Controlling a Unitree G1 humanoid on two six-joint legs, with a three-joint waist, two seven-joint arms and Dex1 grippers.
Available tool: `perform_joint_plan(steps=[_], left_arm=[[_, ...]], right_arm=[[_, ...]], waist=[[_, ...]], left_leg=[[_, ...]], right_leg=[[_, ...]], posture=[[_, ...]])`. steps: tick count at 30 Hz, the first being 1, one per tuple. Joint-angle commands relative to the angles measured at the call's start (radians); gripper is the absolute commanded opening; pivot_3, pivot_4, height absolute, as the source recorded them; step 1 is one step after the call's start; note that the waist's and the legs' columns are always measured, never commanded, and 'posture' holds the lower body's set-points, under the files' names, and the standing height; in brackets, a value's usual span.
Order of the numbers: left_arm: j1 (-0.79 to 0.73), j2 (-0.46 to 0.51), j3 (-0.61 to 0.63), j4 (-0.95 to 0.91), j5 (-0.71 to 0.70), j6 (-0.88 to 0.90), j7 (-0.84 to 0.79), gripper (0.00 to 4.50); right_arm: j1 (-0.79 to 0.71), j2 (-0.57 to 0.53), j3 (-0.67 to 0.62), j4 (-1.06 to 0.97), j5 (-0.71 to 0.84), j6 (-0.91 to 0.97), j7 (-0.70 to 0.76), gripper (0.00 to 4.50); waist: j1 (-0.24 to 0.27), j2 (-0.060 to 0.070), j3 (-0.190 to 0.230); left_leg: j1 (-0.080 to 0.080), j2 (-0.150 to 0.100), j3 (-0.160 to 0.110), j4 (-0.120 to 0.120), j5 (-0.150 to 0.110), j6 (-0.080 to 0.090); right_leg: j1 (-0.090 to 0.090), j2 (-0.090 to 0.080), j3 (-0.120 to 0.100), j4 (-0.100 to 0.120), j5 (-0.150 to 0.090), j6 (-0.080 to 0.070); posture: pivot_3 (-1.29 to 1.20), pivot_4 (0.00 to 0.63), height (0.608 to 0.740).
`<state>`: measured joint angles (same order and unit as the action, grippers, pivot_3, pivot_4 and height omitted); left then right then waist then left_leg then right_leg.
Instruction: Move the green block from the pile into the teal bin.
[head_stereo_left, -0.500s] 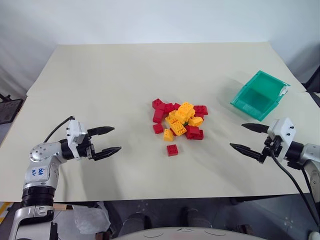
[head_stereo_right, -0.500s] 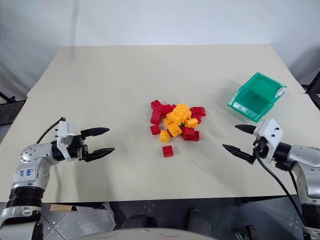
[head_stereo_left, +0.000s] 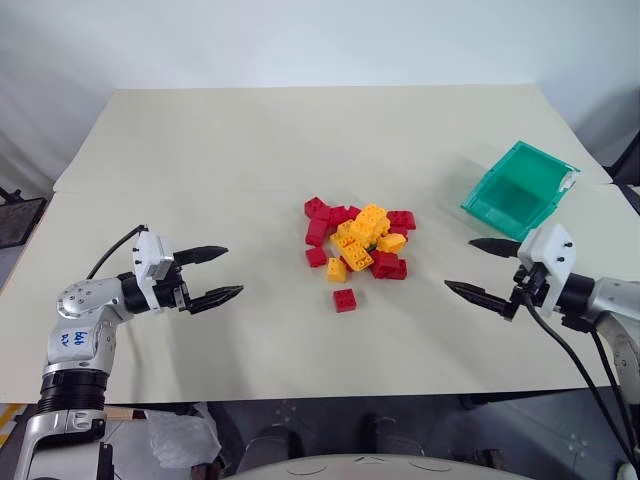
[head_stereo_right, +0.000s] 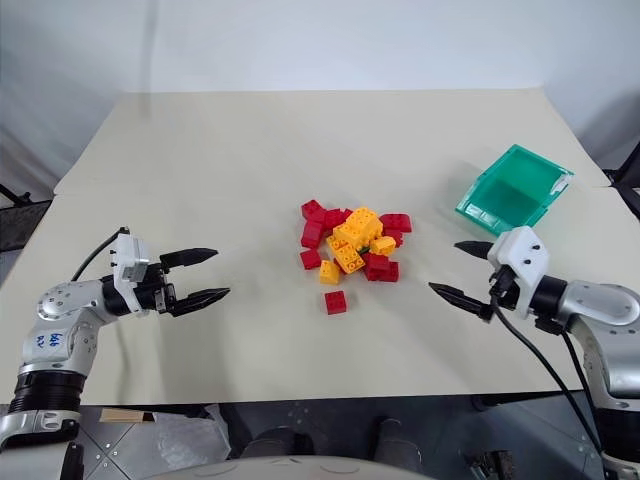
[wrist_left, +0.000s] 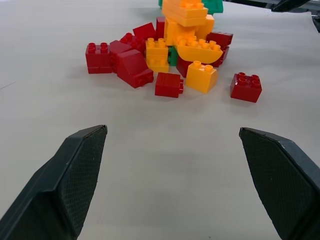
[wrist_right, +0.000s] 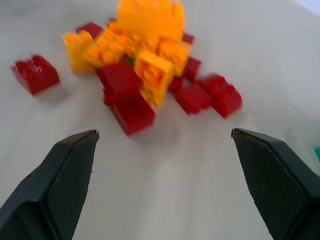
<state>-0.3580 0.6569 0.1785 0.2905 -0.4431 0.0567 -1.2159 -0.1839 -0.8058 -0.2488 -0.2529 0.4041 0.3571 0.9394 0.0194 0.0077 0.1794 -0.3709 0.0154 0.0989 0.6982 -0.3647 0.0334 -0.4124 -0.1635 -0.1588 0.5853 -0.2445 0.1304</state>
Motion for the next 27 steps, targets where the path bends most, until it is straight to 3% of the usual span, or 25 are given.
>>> perform_joint_plan(steps=[1,7,12,16,27], left_arm=[[-0.031,0.003,-0.002,-0.031,-0.011,-0.007,-0.016,4.5],[-0.064,-0.008,-0.006,-0.045,-0.04,0.026,-0.049,4.5],[-0.092,-0.037,0.004,-0.042,-0.058,0.002,-0.058,4.5],[-0.108,-0.031,0.001,-0.03,-0.071,0.02,-0.099,4.5],[-0.152,-0.018,-0.006,-0.024,-0.089,0.117,-0.15,4.5]], right_arm=[[-0.042,0.03,-0.004,-0.153,0.072,0.104,-0.096,3.84],[-0.186,0.113,0.145,-0.374,0.203,0.441,-0.288,1.83],[-0.274,0.231,0.316,-0.376,0.186,0.568,-0.405,0.06],[-0.354,0.334,0.459,-0.257,0.095,0.593,-0.482,0.02],[-0.437,0.474,0.606,-0.035,-0.064,0.533,-0.523,0.02]], waist=[[0.0,0.0,0.0],[0.0,0.0,0.0],[0.0,0.0,0.0],[-0.008,-0.001,0.0],[-0.03,-0.001,0.0]], left_leg=[[0.0,0.0,0.0,0.0,0.0,0.0],[0.0,0.0,-0.001,0.0,0.0,-0.001],[-0.001,-0.001,-0.001,0.0,0.0,-0.001],[-0.001,-0.001,-0.001,0.001,0.0,-0.001],[-0.001,-0.001,0.001,0.0,0.0,-0.001]], right_leg=[[0.0,0.0,0.0,0.0,0.0,0.0],[0.0,0.0,0.0,0.001,0.0,0.0],[-0.001,0.0,-0.001,0.001,0.0,0.0],[-0.001,0.0,-0.001,0.001,0.0,0.0],[-0.001,0.001,-0.001,0.002,0.0,0.0]], posture=[[0.0,0.15,0.74],[0.0,0.15,0.74],[0.0,0.15,0.74],[0.0,0.15,0.74],[0.0,0.15,0.74]])
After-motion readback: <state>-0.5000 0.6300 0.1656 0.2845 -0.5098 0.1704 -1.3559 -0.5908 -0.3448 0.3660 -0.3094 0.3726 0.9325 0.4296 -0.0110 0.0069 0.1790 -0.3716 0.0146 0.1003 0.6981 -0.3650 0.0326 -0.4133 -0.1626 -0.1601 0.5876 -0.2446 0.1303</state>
